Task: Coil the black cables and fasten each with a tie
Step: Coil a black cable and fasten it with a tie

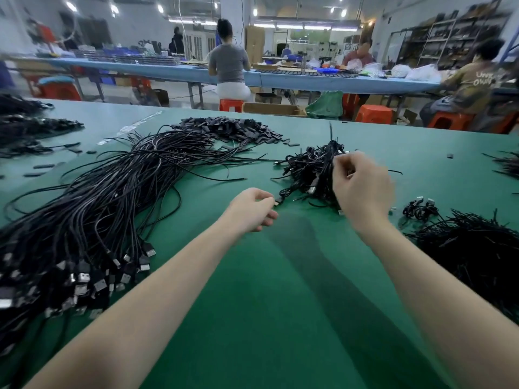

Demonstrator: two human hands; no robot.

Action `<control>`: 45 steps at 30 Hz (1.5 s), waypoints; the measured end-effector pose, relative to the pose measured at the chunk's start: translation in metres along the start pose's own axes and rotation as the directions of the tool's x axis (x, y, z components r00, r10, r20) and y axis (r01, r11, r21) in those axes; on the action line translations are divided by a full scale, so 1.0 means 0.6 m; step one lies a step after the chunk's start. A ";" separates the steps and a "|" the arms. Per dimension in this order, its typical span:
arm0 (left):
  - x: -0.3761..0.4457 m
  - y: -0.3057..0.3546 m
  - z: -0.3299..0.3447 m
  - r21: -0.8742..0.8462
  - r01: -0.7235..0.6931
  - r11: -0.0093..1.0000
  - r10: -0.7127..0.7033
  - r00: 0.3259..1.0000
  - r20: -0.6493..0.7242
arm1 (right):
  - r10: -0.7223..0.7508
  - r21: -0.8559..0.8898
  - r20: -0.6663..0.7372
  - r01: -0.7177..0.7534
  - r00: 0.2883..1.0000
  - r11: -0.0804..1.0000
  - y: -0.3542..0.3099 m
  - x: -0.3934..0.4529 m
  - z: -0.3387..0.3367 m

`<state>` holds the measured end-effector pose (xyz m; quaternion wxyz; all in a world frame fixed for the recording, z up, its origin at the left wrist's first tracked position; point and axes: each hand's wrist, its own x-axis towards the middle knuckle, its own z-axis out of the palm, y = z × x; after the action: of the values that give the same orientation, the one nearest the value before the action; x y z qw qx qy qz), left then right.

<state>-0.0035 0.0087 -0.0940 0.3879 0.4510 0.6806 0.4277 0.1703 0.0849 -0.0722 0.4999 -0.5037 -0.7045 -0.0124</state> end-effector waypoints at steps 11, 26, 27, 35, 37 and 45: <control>0.033 0.003 -0.236 0.831 0.369 0.416 0.208 0.851 -0.482 | 0.138 -0.320 0.628 0.092 0.766 0.943 0.028 -0.120 0.081; -0.012 -0.063 -0.372 0.903 0.422 -0.080 -0.005 0.906 -0.424 | 0.013 -0.140 0.581 0.084 0.814 0.987 0.039 -0.124 0.070; -0.012 -0.065 -0.370 0.906 0.415 -0.078 0.010 0.909 -0.416 | 0.011 -0.136 0.578 0.083 0.816 0.987 0.039 -0.124 0.070; -0.031 -0.049 -0.442 0.847 0.345 0.405 0.130 0.895 -0.427 | 0.000 -0.110 0.553 0.072 0.833 0.991 0.039 -0.122 0.071; -0.038 -0.043 -0.464 0.779 0.304 0.548 0.164 0.875 -0.456 | 0.000 -0.111 0.551 0.073 0.834 0.991 0.041 -0.122 0.072; -0.056 -0.010 -0.456 -0.105 0.061 0.993 -0.083 0.973 -0.215 | 0.000 -0.117 0.553 0.078 0.833 0.990 0.041 -0.120 0.075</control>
<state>-0.2458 -0.0878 -0.0039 0.3475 0.3567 0.7133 0.4931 0.1565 0.0704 -0.1586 0.2400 -0.5039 -0.8263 0.0757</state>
